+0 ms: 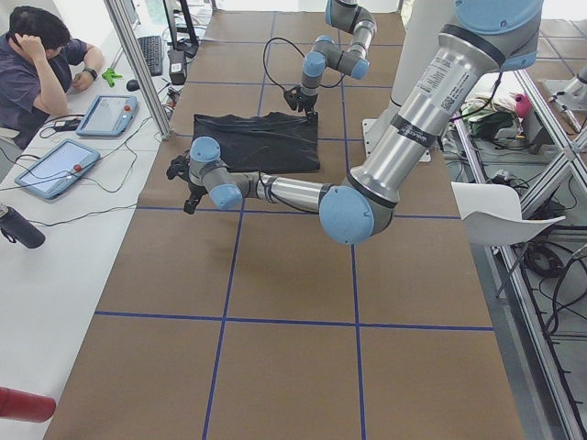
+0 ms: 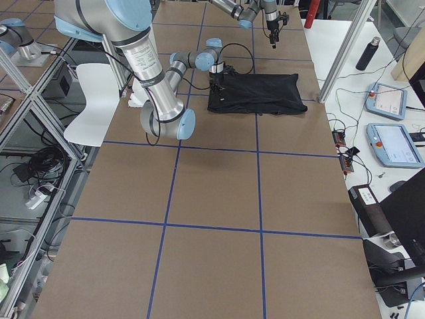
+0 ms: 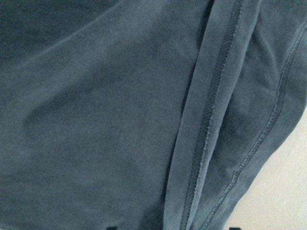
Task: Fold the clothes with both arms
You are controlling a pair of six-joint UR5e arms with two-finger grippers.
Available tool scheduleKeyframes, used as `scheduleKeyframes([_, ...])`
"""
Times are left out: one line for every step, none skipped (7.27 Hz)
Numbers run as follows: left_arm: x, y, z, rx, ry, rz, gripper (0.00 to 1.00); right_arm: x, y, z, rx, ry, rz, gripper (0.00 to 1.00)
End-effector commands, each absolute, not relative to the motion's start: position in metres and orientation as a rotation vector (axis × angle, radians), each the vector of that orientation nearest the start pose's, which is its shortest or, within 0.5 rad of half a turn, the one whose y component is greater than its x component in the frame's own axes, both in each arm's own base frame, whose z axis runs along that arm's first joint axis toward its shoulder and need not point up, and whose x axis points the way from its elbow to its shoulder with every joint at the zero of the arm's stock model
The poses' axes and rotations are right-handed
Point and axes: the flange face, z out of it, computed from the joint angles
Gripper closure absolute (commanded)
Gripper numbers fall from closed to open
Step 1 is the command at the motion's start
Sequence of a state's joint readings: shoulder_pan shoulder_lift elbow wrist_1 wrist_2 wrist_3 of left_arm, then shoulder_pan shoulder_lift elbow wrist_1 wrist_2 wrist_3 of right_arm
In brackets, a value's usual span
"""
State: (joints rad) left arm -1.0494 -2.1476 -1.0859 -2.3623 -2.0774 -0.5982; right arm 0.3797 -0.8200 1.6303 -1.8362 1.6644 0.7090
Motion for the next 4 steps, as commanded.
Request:
scheduleKeyframes([0.3014, -0.6951, 0.4609, 0.481, 0.858, 0.153, 0.0, -0.6054, -0.3676, 0.2253, 0.239, -0.496, -0.508, 0.62])
scheduleKeyframes([0.3003, -0.6956, 0.4609, 0.481, 0.858, 0.152, 0.0, -0.6076, -0.3639, 0.2255, 0.236, -0.495, -0.514, 0.65])
scheduleKeyframes([0.3003, -0.6956, 0.4609, 0.481, 0.858, 0.152, 0.0, -0.6085, -0.3629, 0.2274, 0.232, -0.493, -0.516, 0.65])
scheduleKeyframes([0.3003, -0.6956, 0.4609, 0.481, 0.858, 0.152, 0.0, -0.6094, -0.3621, 0.228, 0.231, -0.492, -0.518, 0.65])
